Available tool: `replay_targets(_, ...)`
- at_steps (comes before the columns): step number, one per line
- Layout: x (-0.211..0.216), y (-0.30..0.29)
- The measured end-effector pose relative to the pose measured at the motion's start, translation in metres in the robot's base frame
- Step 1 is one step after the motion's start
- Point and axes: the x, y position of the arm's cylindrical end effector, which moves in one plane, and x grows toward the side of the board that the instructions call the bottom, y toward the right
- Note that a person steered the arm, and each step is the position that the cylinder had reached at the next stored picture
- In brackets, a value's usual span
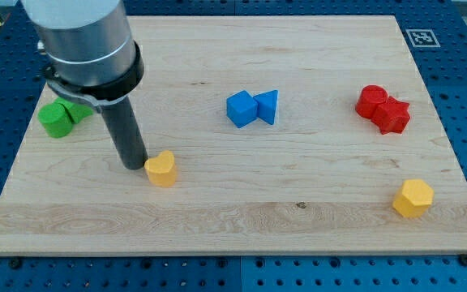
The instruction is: Move yellow heart to the yellow hexagon
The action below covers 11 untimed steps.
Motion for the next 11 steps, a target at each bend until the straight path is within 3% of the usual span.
replay_targets(2,0.022,0.011)
replay_targets(6,0.023,0.069)
replay_targets(9,0.011,0.053)
replay_targets(11,0.013,0.075)
